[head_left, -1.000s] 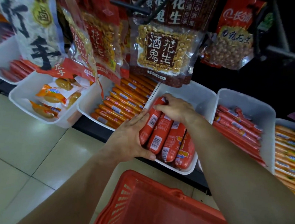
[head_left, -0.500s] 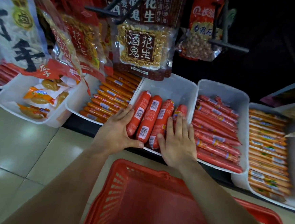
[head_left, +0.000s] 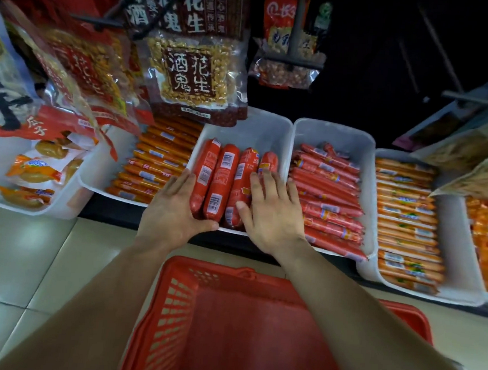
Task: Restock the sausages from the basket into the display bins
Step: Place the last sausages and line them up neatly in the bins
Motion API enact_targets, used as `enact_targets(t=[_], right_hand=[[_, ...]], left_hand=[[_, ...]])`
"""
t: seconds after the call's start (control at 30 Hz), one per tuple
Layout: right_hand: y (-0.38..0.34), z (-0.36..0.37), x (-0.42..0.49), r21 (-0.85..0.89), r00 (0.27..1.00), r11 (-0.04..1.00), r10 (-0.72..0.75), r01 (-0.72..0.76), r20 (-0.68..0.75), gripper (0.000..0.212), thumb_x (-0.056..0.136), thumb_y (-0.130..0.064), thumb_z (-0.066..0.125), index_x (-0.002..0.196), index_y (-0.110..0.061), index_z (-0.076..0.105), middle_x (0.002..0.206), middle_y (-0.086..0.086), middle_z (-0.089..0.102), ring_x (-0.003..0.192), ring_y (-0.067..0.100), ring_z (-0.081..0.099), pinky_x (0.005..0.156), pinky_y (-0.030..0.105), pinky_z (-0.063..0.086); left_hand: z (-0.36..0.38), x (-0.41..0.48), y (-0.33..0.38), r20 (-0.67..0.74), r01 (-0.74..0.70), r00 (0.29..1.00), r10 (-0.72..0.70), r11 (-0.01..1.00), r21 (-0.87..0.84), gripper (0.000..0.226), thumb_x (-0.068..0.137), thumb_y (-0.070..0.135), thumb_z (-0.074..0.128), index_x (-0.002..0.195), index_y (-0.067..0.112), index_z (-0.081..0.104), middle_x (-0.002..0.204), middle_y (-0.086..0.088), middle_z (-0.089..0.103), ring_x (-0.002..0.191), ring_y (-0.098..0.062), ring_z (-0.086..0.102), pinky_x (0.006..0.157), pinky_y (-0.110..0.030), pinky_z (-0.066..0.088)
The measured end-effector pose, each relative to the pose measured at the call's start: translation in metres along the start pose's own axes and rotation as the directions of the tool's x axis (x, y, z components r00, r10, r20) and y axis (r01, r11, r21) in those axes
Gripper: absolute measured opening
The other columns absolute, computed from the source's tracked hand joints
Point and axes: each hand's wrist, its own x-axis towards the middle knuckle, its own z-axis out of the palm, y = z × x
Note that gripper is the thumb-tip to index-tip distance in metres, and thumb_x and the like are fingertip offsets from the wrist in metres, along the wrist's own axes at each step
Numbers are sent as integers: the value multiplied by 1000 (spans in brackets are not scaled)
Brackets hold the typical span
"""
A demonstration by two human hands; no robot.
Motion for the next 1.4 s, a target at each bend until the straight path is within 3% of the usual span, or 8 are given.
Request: enact_targets(t=[0.17, 0.33, 0.47, 0.67, 0.9, 1.1, 1.3, 1.4], right_hand=[[69, -13, -53, 46, 988, 996, 79, -74, -132, 62, 96, -47, 34, 147, -14, 39, 149, 10, 43, 134, 32, 41, 116, 49, 26], [145, -3, -95, -116, 981, 993, 35, -12, 193, 69, 95, -57, 0, 157, -29, -14, 166, 6, -11, 152, 25, -14, 121, 46, -10], [161, -4, -69, -122, 970, 992, 46, -17, 237, 61, 98, -57, -4, 153, -36, -23, 163, 2, -27, 149, 21, -25, 120, 50, -15], [173, -9, -34, -229, 969, 973, 65, -10, 237, 63, 100, -56, 4, 152, -33, -23, 164, 2, -22, 150, 24, -21, 120, 55, -10], [179, 2, -73, -145, 946, 979, -91, 142, 310, 73, 94, -67, -6, 153, -28, -22, 157, 0, -38, 145, 19, -35, 121, 49, -13], [193, -1, -39, -211, 957, 974, -16, 80, 289, 74, 86, -70, -14, 150, -34, -28, 164, 2, -24, 151, 20, -19, 121, 51, -11], [179, -23, -28, -176, 988, 984, 29, -2, 151, 72, 97, -64, 11, 154, -23, 26, 162, 5, 25, 151, 24, 13, 122, 50, -2], [175, -32, 2, -97, 1000, 995, 20, -22, -17, 64, 100, -56, 24, 152, -20, 29, 159, 5, 30, 147, 26, 22, 122, 46, 9]], left_hand=[[-1, -22, 78, -84, -218, 972, 219, 976, 17, 79, 82, 53, 70, 149, 24, 39, 148, -1, 45, 134, -23, 45, 108, -38, 39], [49, -30, 138, 121, -469, 881, 457, 879, 92, 57, 100, 43, 47, 153, 29, 33, 161, 4, 30, 147, -20, 28, 118, -37, 25], [80, -21, 151, 236, -456, 881, 411, 871, 186, 56, 107, 41, 24, 158, 30, 8, 167, 6, 0, 153, -13, -3, 123, -40, 3], [91, 16, 172, 274, -398, 907, 319, 863, 312, 55, 107, 40, 14, 158, 28, -3, 166, 5, -12, 151, -16, -19, 123, -46, -6], [86, 7, 151, 125, -458, 886, 446, 883, 98, 58, 102, 43, 43, 155, 24, 29, 161, 5, 29, 151, -12, 15, 124, -34, 6], [92, 22, 162, 195, -444, 892, 407, 867, 224, 63, 105, 43, 28, 158, 24, 0, 165, 6, -12, 150, -11, -17, 121, -37, -10], [79, 34, 160, 74, -421, 907, 414, 891, 170, 64, 102, 39, 40, 158, 26, 12, 166, 5, 12, 153, -14, 0, 124, -37, 0], [73, 44, 150, 68, -360, 933, 354, 919, 159, 66, 103, 42, 34, 159, 25, 3, 167, 7, 3, 152, -12, -6, 124, -36, -3]])
